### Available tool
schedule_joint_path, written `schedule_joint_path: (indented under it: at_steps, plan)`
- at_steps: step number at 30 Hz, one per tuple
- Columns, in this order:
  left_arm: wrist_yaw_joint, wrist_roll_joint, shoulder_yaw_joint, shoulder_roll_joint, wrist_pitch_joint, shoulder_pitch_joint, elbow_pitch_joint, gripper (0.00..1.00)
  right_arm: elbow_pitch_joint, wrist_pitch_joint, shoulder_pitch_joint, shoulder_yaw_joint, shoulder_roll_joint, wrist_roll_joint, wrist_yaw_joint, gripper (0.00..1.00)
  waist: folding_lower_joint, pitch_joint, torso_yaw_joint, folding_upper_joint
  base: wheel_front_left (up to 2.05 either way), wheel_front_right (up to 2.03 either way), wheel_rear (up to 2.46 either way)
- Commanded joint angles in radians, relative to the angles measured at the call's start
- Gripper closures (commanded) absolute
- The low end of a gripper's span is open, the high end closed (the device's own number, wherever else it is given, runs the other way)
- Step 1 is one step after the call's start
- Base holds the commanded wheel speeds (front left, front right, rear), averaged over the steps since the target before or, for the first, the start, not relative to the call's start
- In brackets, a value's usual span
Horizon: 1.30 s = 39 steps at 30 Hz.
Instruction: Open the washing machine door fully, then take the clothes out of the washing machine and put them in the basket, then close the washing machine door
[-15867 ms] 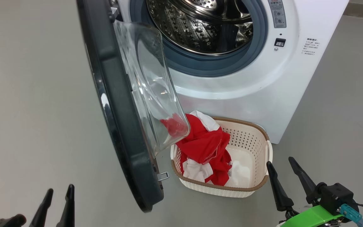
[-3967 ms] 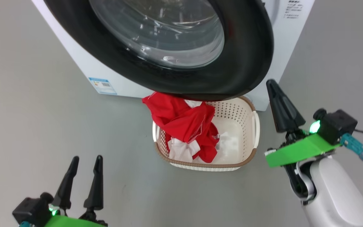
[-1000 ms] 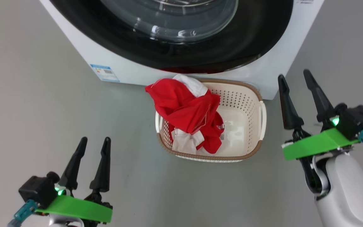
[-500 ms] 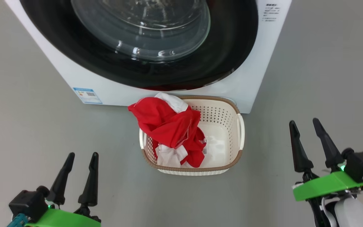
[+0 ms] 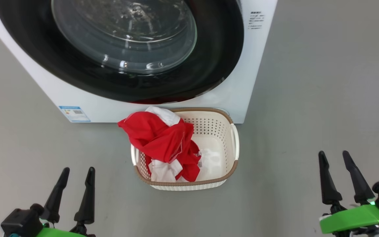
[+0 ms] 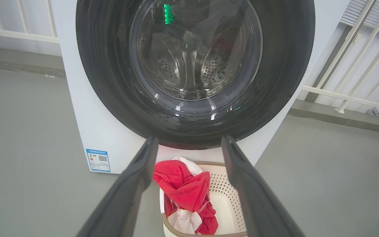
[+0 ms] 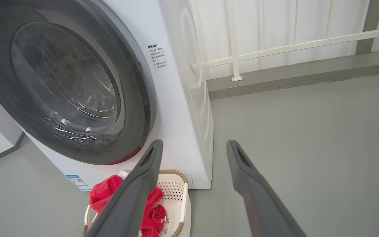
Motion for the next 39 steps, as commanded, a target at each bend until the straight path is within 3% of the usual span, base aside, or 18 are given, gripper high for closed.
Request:
schedule_joint_path:
  at_steps: [1,15,33,34,39]
  plan:
    - [-0.006,0.002,0.037,0.025,-0.012,-0.003,-0.031,0.00,-0.031,-0.004,0.005,0.010,-0.005,0.004,-0.001,0.00,0.0000,-0.007,-0.011,0.0000,0.00,0.00,0.00]
    - [-0.006,0.014,0.057,0.024,-0.012,0.052,-0.052,0.00,-0.054,-0.004,0.085,-0.038,-0.005,0.019,-0.001,0.00,0.0000,-0.031,-0.051,0.0000,0.00,0.00,0.00]
    - [-0.006,0.001,0.058,0.020,-0.012,0.062,-0.065,0.00,-0.051,-0.004,0.096,-0.040,-0.005,0.035,-0.001,0.00,0.0000,-0.039,-0.050,0.0000,0.00,0.00,0.00]
    - [0.000,0.005,0.025,0.001,0.000,0.066,-0.037,1.00,-0.028,0.000,0.099,-0.059,0.009,0.020,0.000,1.00,0.0000,-0.039,-0.050,0.0000,0.00,0.00,0.00]
    - [0.001,-0.005,0.008,-0.034,0.006,0.066,0.020,1.00,0.032,0.005,0.098,-0.052,0.027,0.028,0.000,1.00,0.0000,-0.039,-0.050,0.0000,0.00,0.00,0.00]
